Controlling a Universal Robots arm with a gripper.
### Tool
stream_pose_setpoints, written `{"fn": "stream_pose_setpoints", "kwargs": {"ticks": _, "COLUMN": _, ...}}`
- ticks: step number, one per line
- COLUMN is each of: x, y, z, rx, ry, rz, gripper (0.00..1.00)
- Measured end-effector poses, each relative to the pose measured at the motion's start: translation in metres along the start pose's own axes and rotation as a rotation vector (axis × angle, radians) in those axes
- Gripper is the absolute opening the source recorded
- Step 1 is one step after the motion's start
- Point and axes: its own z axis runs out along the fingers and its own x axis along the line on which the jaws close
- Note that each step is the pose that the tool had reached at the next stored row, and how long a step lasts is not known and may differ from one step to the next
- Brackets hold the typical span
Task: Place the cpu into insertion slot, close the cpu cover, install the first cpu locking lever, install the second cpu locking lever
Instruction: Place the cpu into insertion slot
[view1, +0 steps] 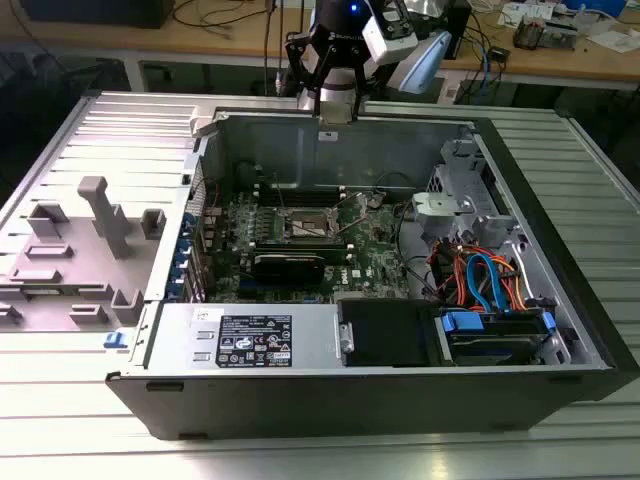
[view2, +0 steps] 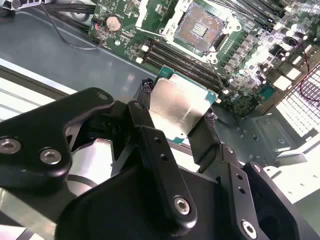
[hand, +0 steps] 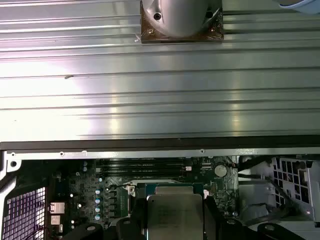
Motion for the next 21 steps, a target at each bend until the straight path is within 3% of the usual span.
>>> {"fn": "stream_pose_setpoints", "kwargs": {"ticks": 21, "x": -0.0002, "y": -0.0059, "z": -0.0005, "rx": 0.0, "ry": 0.0, "rz": 0.0, "gripper": 0.55}}
